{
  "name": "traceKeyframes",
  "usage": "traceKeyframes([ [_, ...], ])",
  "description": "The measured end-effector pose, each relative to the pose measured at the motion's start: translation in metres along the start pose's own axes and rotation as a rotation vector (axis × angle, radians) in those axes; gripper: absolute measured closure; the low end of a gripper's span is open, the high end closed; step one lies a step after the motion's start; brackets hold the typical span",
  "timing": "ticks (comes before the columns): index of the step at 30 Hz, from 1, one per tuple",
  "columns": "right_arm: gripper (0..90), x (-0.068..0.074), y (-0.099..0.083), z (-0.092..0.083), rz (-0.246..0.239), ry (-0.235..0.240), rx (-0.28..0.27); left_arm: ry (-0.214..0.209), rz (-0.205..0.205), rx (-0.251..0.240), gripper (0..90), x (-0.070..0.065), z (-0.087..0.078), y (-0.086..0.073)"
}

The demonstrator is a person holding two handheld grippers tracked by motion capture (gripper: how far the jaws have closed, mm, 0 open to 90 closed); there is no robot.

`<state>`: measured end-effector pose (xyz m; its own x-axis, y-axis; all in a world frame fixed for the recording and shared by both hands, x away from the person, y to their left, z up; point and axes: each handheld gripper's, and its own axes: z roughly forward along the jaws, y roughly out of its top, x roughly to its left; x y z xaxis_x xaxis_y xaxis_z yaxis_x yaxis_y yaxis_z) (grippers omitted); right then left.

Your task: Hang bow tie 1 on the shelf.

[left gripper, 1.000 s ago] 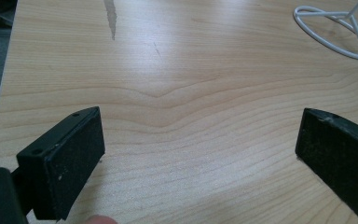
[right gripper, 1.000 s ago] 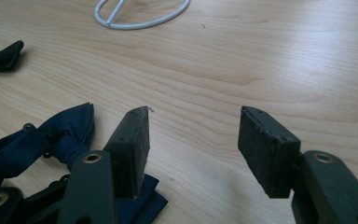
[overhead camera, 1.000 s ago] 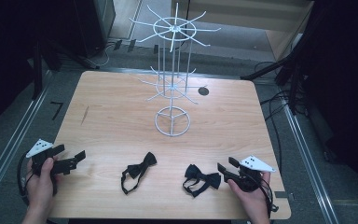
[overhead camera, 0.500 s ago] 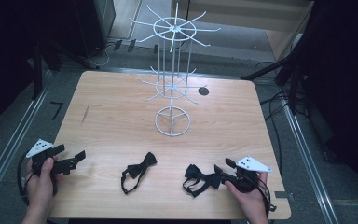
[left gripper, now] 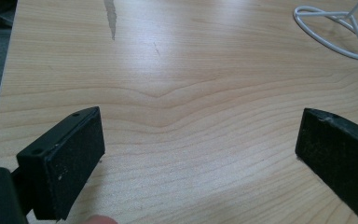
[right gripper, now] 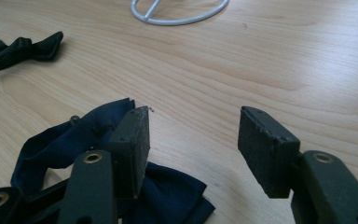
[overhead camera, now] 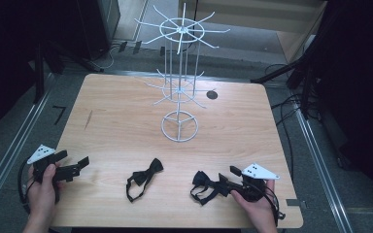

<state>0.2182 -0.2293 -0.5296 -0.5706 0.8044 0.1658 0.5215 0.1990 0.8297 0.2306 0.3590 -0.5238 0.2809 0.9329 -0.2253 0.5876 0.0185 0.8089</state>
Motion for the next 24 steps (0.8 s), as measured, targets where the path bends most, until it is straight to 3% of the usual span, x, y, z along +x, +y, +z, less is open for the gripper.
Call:
traceKeyframes([
  [11, 45.4, 0.010, -0.001, 0.007, -0.050, 0.059, 0.047, 0.000, -0.001, 0.000, 1.6, 0.000, 0.000, 0.000],
  [24, 50.3, 0.022, -0.008, 0.021, -0.135, 0.144, 0.171, -0.001, -0.001, 0.001, 1.6, 0.000, 0.000, 0.000],
])
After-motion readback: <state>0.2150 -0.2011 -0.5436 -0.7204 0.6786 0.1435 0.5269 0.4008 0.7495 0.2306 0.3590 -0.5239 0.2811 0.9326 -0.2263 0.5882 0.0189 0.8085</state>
